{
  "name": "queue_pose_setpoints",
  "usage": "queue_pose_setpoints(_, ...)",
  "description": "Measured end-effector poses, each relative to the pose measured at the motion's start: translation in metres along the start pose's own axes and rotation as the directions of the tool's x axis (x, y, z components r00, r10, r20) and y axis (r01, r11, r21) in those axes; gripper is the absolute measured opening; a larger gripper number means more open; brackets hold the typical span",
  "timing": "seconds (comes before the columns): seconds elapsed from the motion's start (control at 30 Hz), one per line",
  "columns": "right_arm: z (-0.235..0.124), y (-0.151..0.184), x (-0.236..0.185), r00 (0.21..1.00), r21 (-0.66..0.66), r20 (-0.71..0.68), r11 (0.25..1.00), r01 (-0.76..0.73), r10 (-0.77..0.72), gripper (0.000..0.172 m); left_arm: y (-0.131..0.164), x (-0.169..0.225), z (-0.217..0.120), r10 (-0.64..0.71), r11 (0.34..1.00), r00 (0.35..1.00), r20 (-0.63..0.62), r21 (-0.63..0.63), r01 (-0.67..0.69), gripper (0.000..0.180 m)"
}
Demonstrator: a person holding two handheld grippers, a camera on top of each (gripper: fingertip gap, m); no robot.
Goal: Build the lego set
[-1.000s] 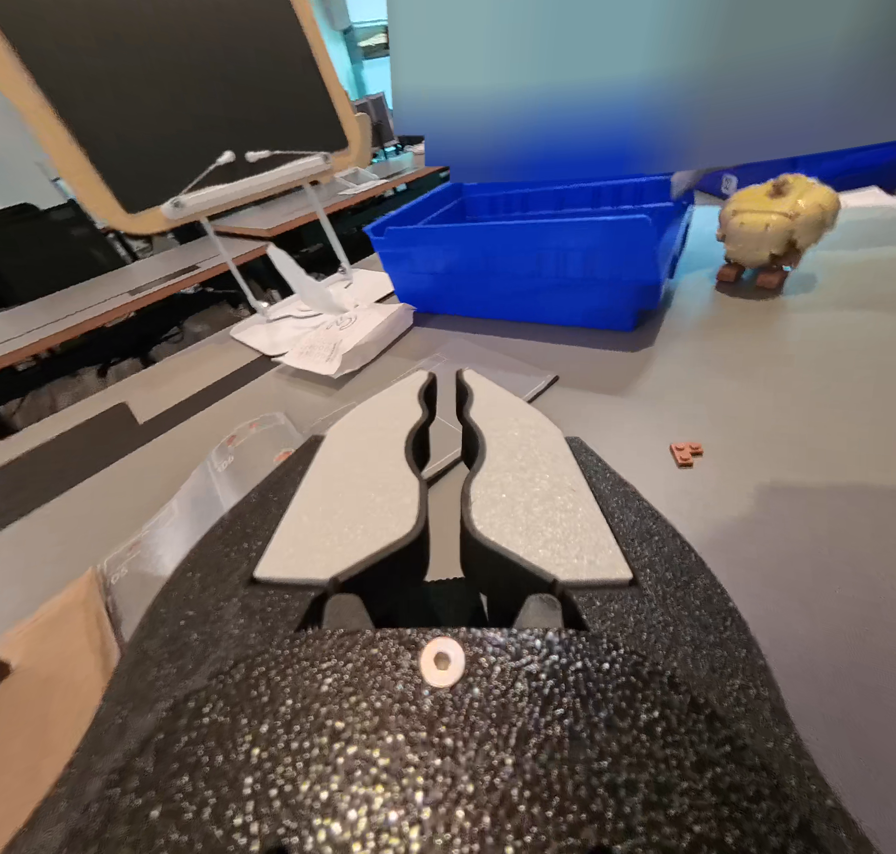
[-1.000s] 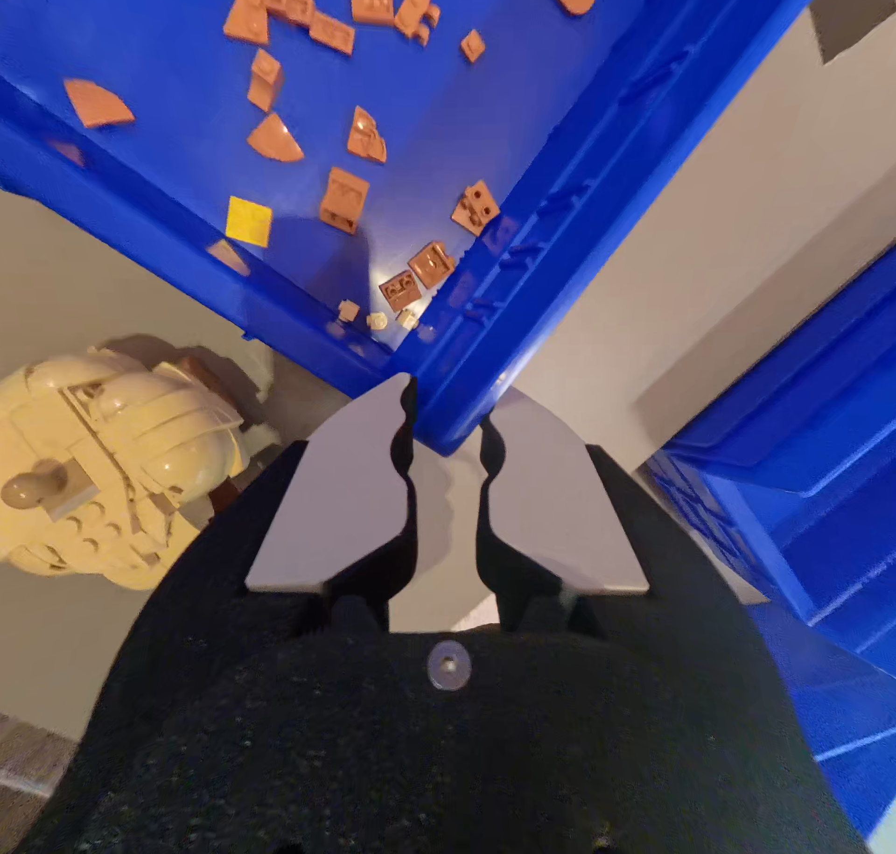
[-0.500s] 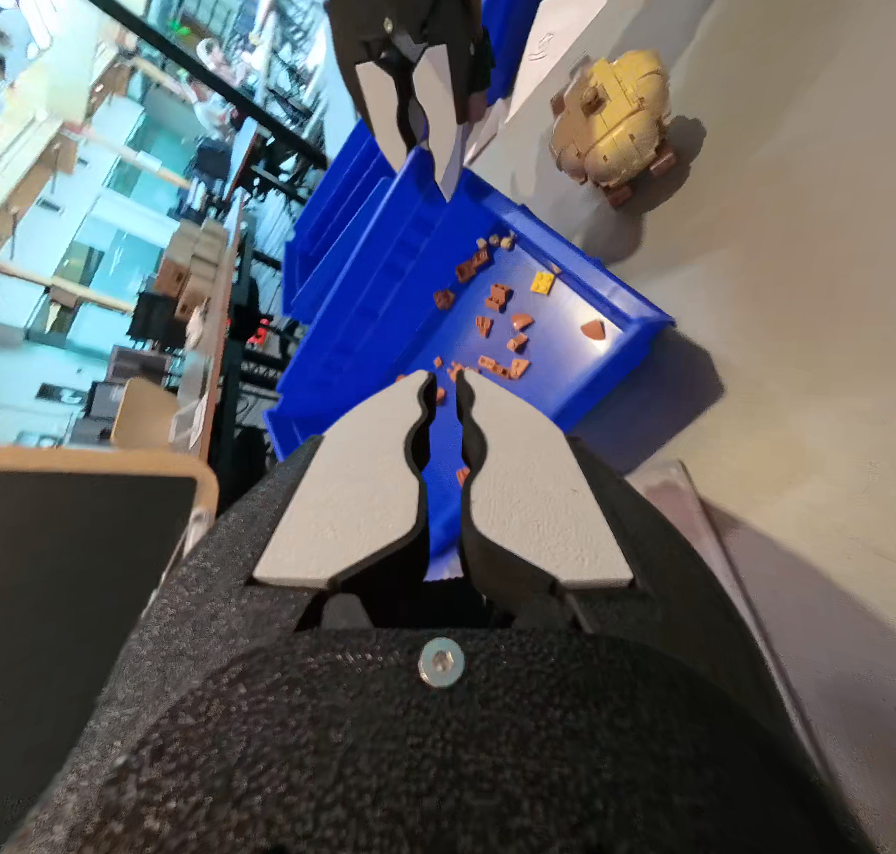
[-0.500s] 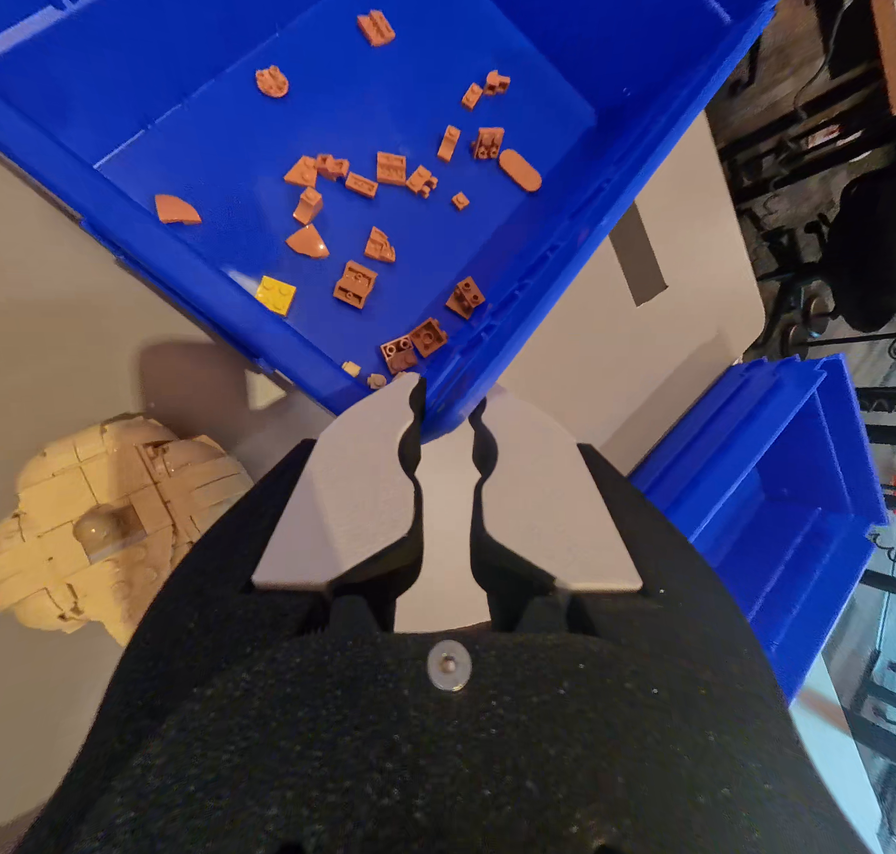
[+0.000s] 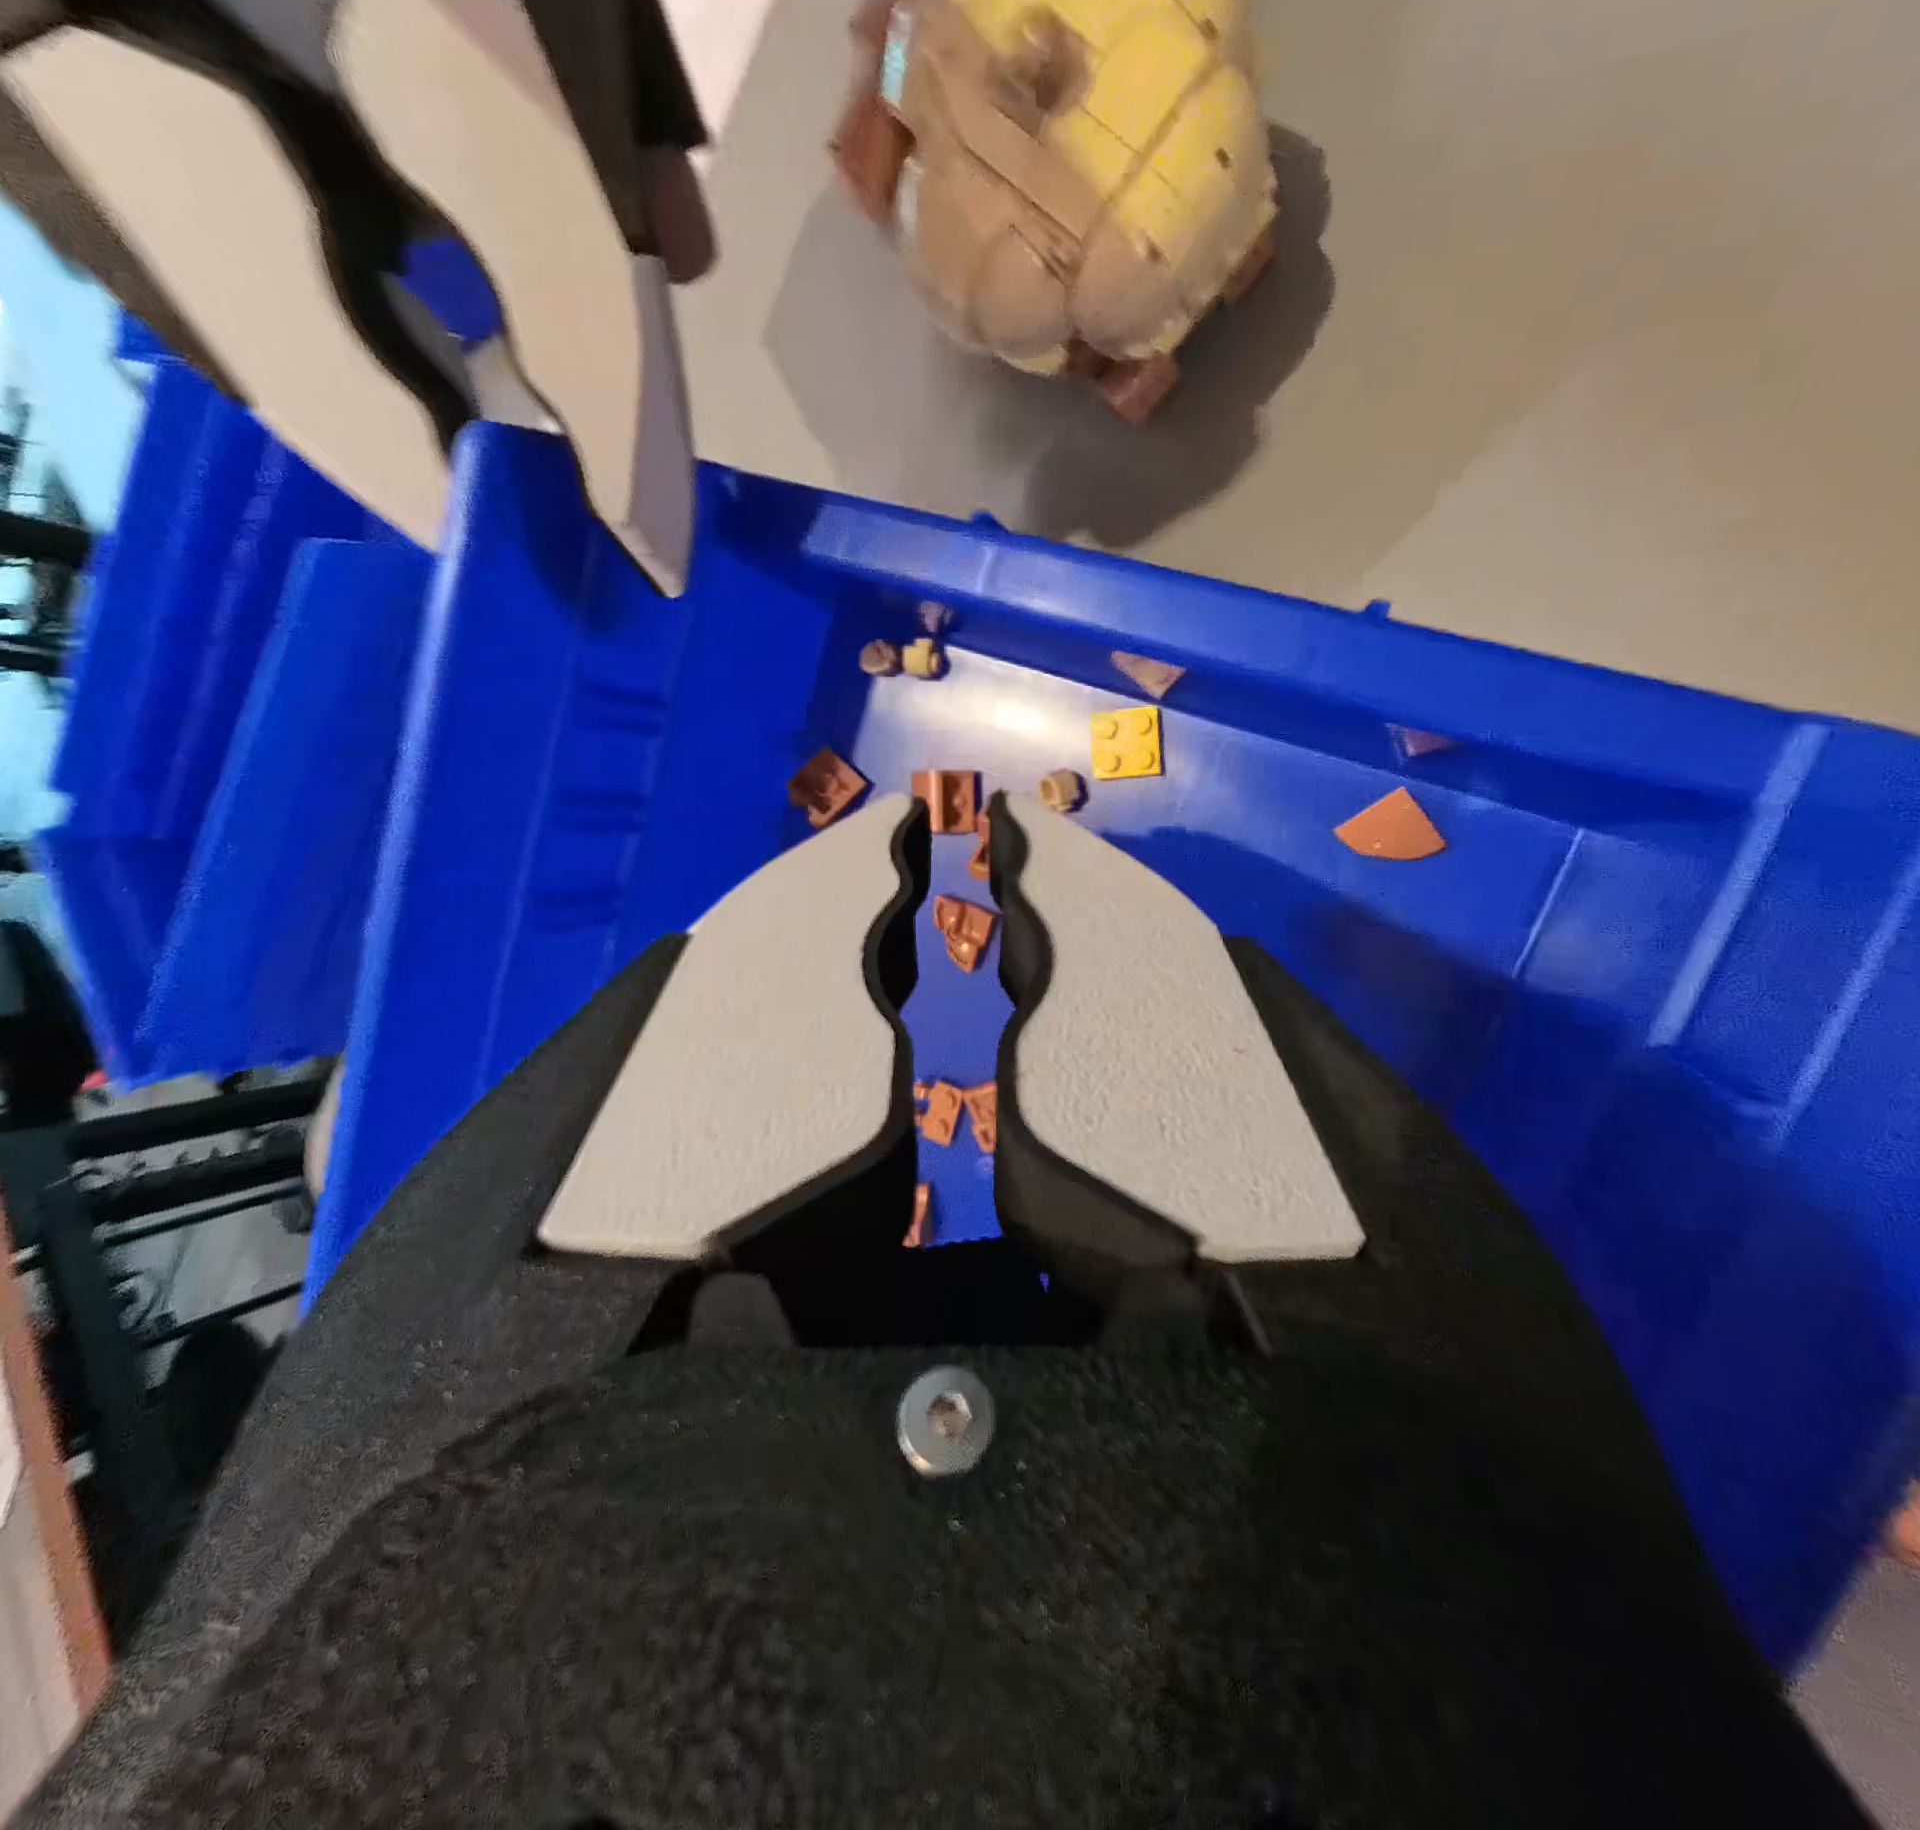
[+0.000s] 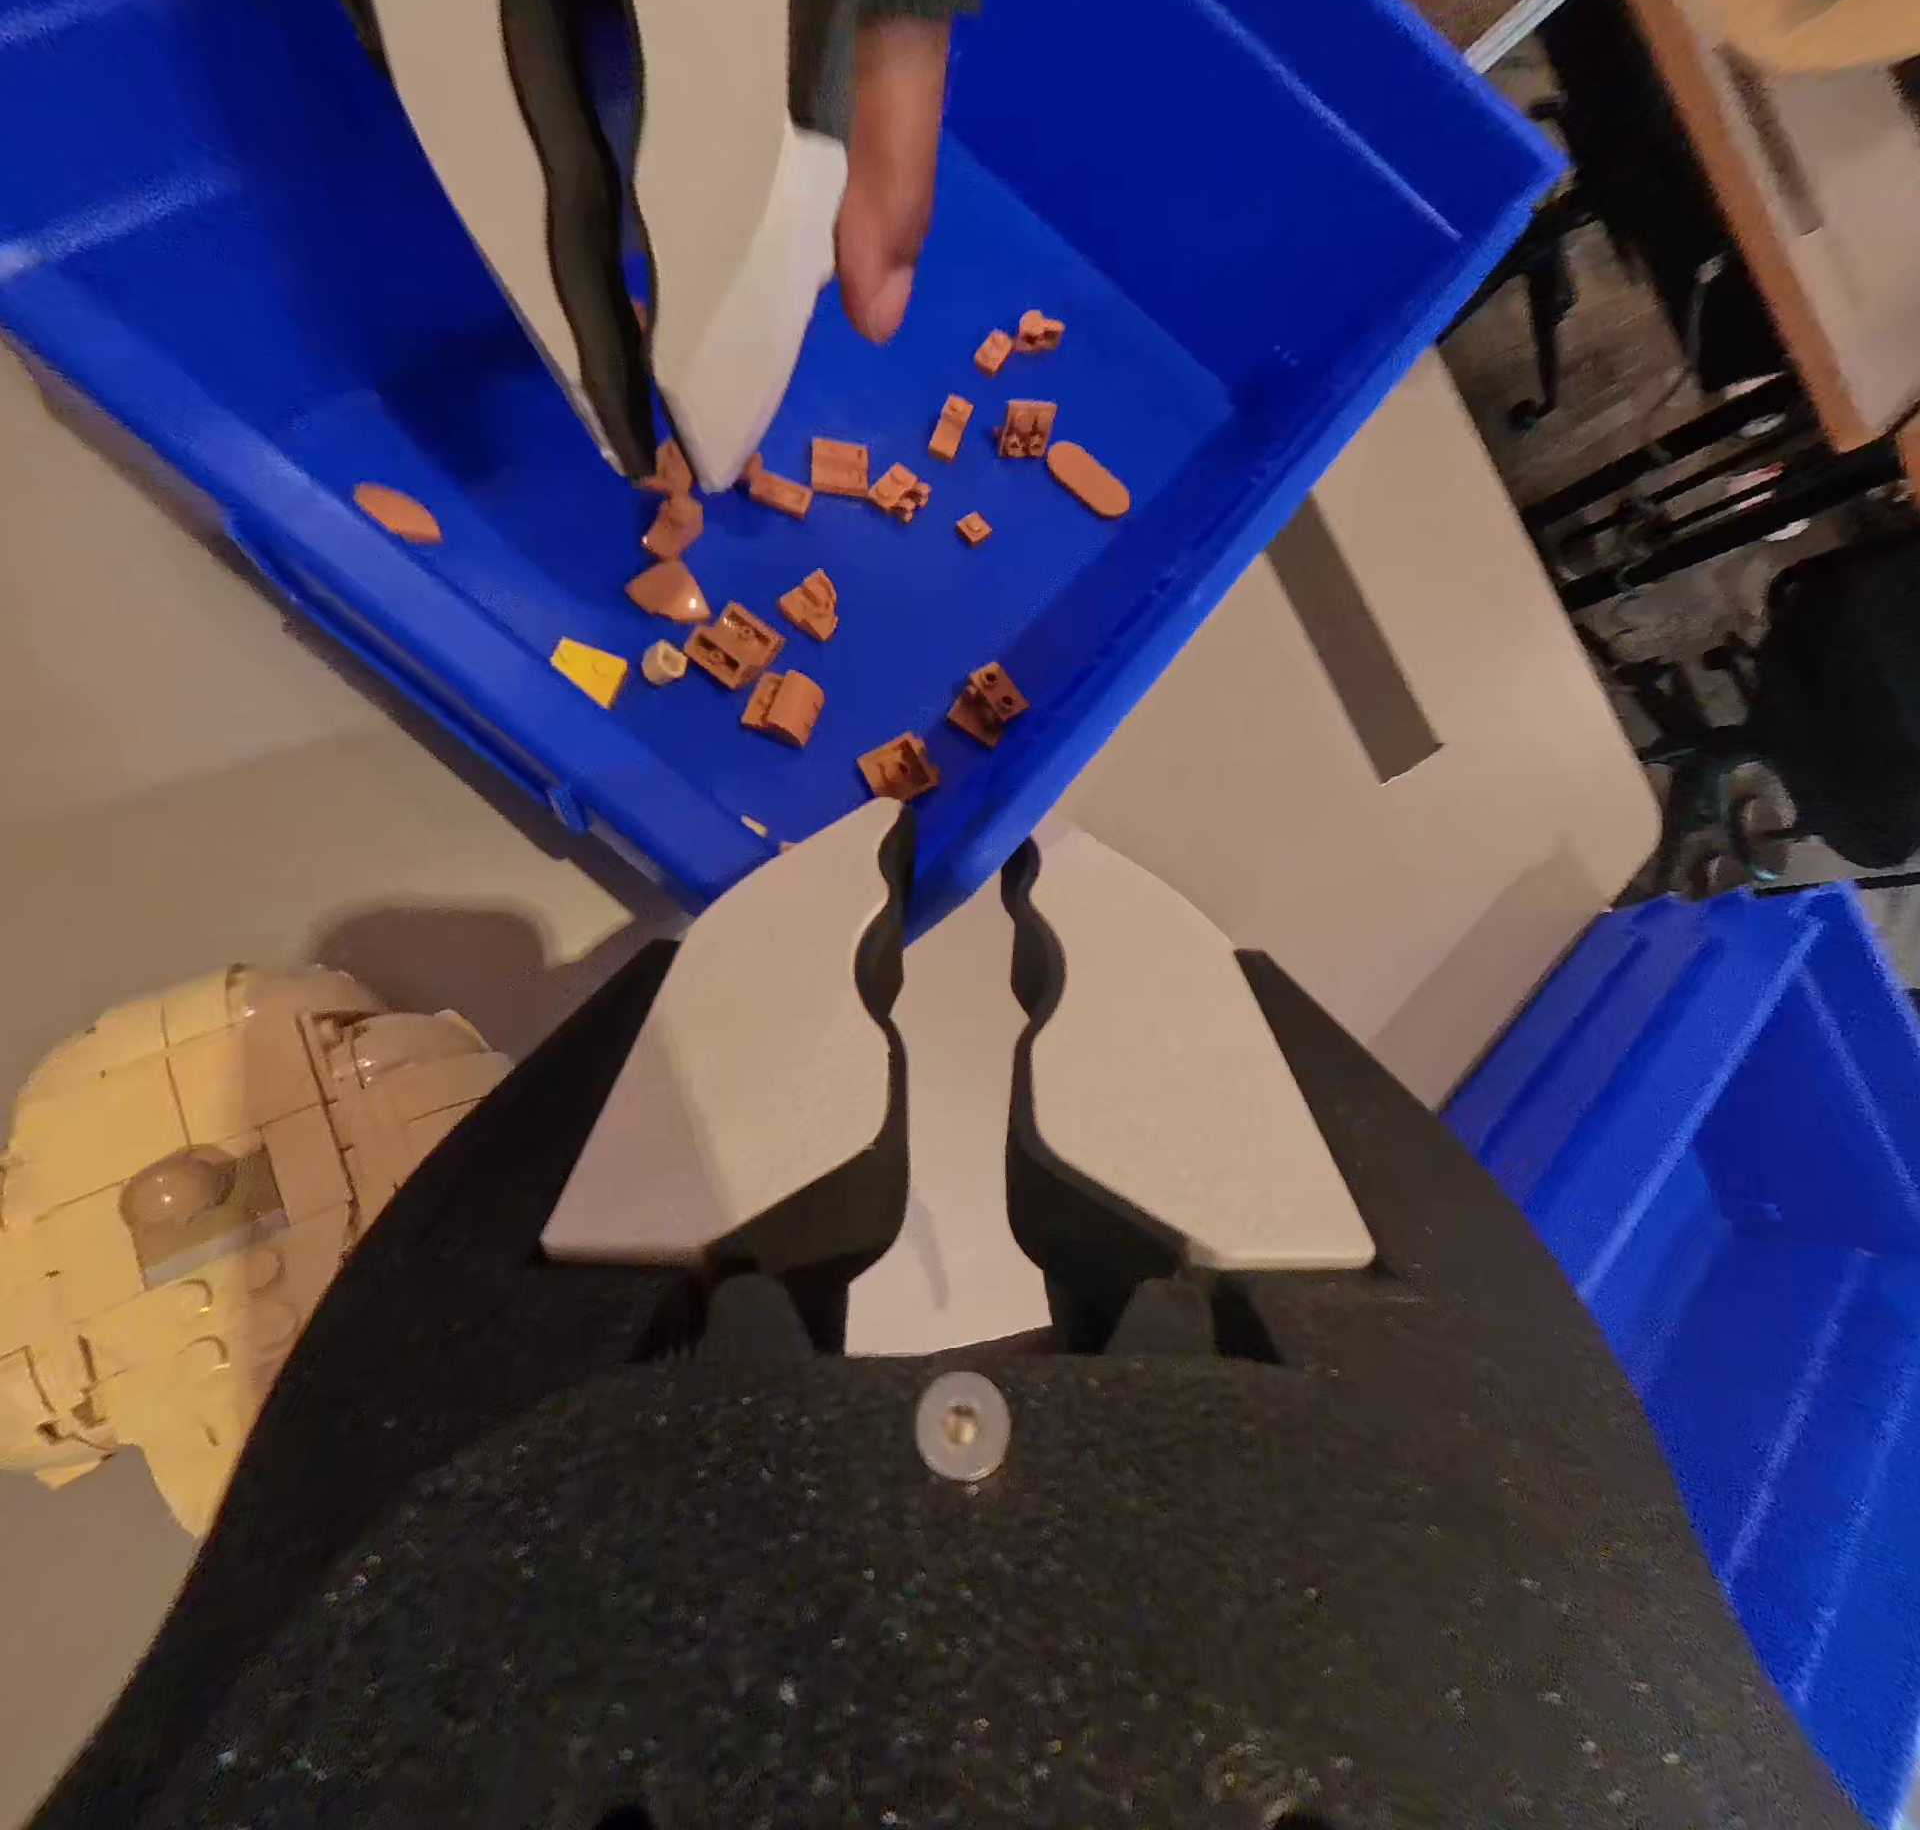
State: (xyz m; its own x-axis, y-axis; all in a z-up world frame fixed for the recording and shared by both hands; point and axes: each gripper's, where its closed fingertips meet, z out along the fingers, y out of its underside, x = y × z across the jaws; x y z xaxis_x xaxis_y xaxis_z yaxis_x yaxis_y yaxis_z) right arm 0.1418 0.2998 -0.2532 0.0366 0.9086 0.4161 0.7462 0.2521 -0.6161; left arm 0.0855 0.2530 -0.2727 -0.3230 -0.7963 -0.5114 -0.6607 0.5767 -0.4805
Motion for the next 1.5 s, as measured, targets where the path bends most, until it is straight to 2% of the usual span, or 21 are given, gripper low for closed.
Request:
queue_pose_setpoints(0.1,0.008,0.012,-0.004,1.0,-0.022,0.007,1.0,-0.008,0.009,0.016,0.012,0.012,0.023,-0.003,0.998,0.995,-0.099,-0.057,-0.003,0.011)
queue_pose_setpoints(0.2,0.008,0.012,-0.006,1.0,0.006,0.017,1.0,-0.02,0.02,0.016,0.013,0.019,0.037,-0.017,0.998,0.987,-0.16,-0.055,0.008,0.011)
queue_pose_setpoints(0.47,0.008,0.012,-0.007,0.999,0.02,0.028,1.0,-0.021,0.021,0.016,0.019,0.04,0.041,-0.023,0.997,0.952,-0.306,-0.073,0.0,0.01)
queue_pose_setpoints(0.73,0.012,0.021,-0.008,0.999,0.004,0.039,1.0,-0.031,0.031,0.017,0.027,0.045,0.042,0.006,0.991,0.938,-0.347,-0.127,-0.053,0.014)
queue_pose_setpoints(1.03,0.016,0.026,-0.007,0.998,-0.014,0.043,0.999,-0.042,0.042,0.017,0.035,0.06,0.042,-0.043,0.984,0.902,-0.429,-0.176,-0.037,0.014)
queue_pose_setpoints(1.27,0.017,0.03,-0.007,0.998,-0.026,0.045,0.999,-0.047,0.048,0.017,0.022,0.066,0.026,-0.108,0.988,0.884,-0.455,-0.147,0.045,0.014)
queue_pose_setpoints(1.5,0.016,0.028,-0.009,0.998,-0.021,0.044,0.999,-0.035,0.036,0.017,0.015,0.091,0.028,-0.118,0.984,0.84,-0.53,-0.174,0.028,0.014)
